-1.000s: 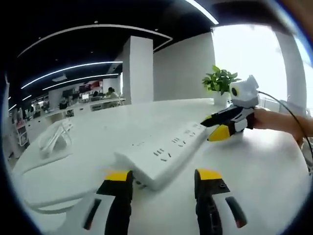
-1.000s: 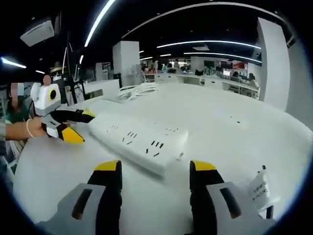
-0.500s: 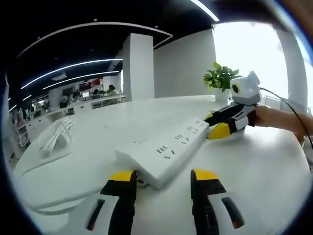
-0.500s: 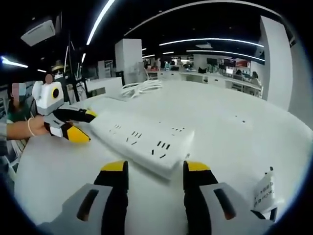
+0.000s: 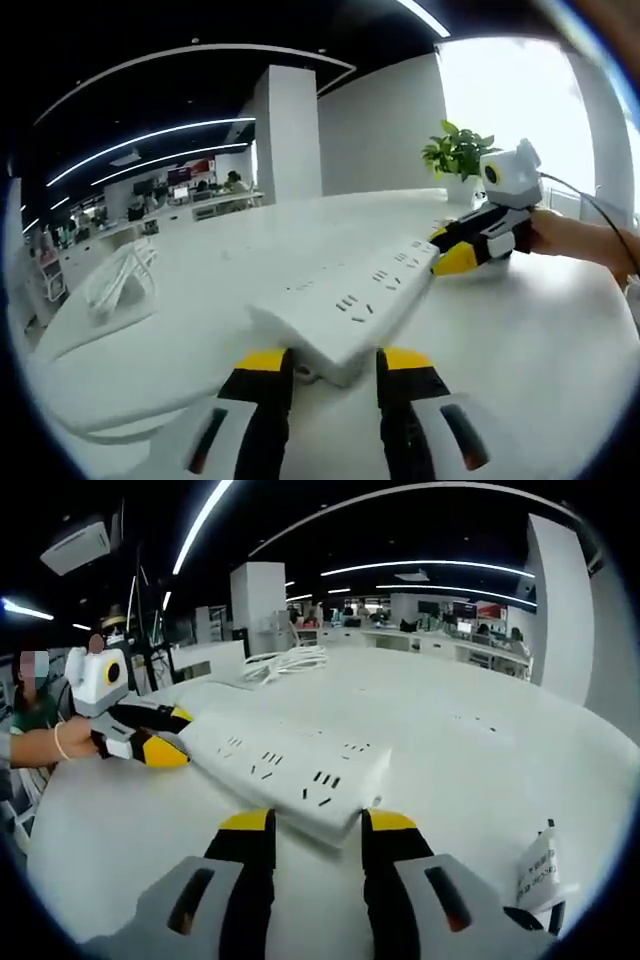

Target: Straighten the power strip on the desk, plug the charger into it

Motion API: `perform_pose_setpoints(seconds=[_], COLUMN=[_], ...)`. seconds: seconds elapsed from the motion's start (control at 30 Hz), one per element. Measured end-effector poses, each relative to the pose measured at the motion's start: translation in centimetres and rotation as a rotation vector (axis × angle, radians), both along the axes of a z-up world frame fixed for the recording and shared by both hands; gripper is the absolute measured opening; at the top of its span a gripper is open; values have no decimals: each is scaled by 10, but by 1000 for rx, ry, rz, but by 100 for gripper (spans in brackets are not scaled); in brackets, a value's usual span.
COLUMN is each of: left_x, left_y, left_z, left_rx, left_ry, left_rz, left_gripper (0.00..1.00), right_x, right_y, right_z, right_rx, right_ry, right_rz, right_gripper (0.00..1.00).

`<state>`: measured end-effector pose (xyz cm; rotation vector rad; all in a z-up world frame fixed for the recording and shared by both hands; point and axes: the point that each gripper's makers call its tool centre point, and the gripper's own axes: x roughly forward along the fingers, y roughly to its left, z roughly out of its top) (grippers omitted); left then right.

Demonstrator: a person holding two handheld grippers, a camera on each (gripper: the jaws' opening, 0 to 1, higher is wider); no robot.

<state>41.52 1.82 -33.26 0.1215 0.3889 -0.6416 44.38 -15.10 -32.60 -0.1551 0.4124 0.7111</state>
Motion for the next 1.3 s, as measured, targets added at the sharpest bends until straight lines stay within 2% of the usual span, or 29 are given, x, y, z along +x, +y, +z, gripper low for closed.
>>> perform_pose_setpoints(seconds=[0.5,0.83,1.3], left_x=[4,11,19], left_y=[0,1,-3], left_z=[0,0,-1], left_rx=[10,8,-16], left_ry=[22,34,36], left_rz=[-5,-40,-90], left_gripper=[32,32,32], right_x=[-1,1,0], right_y=[0,-1,-7], right_z=[0,0,0], right_rx=[-11,-42,-21], right_ry=[-16,-28,-28], right_rz=[-18,-41,-83], right_gripper=[31,30,28])
